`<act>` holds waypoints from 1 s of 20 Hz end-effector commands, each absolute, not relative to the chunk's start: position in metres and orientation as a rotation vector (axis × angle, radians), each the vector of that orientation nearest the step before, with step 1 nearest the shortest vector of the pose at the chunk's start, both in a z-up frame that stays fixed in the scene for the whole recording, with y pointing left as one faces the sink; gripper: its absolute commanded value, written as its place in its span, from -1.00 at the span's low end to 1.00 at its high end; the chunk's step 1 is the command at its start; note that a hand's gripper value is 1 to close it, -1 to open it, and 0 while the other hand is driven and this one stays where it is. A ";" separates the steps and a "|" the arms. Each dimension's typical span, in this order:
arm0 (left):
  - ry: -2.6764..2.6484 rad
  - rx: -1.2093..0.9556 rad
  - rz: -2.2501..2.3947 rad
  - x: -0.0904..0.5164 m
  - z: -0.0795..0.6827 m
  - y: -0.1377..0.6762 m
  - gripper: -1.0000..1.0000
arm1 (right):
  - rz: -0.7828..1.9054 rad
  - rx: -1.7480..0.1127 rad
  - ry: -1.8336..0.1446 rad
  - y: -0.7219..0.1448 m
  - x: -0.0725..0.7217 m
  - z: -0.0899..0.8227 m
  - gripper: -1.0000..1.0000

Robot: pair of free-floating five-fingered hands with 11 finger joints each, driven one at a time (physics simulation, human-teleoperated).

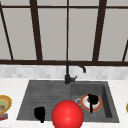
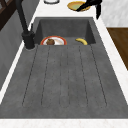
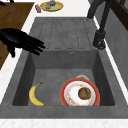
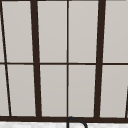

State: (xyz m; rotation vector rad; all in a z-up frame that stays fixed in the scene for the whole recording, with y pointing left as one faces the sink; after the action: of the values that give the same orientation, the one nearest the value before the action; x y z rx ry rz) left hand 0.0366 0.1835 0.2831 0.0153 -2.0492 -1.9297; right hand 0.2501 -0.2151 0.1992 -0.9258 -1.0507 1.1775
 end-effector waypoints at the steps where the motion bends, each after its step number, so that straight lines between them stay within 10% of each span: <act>1: -2.049 0.015 -1.930 0.037 0.283 0.184 0.00 | 1.187 -0.968 -1.155 -0.206 0.250 0.209 -1.00; 20: -2.049 0.015 -1.930 0.037 0.283 0.184 0.00 | 1.176 -1.056 -1.336 -0.151 0.300 0.232 -1.00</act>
State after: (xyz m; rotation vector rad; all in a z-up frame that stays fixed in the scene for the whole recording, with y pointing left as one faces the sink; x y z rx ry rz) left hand 0.0366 0.1835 0.2831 0.0153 -2.0492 -1.9297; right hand 0.2867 -0.1617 0.2310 -1.0616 -1.3241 1.1426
